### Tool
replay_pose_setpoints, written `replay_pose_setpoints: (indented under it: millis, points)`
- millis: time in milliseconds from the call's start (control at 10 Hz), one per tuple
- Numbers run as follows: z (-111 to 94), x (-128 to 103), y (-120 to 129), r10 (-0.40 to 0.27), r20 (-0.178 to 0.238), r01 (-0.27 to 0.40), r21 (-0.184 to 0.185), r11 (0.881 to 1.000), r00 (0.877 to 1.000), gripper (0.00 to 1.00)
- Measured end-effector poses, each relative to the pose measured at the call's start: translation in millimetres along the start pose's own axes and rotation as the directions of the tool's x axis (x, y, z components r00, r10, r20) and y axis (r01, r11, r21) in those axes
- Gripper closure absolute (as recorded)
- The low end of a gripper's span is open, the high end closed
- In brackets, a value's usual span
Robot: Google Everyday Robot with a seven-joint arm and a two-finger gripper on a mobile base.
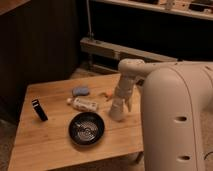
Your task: Place the ceramic cup over the eraser
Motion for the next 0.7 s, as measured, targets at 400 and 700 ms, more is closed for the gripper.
replay_pose_setpoints:
  millis: [400, 700]
  points:
    - [-1.6, -0.9, 5.4, -0.005, -0.007, 0.005, 0.004, 1.0, 1.0, 0.5]
    - [-1.2, 2.1, 7.6, -0.022, -0.021, 0.022, 0.007, 1.0, 1.0, 0.8]
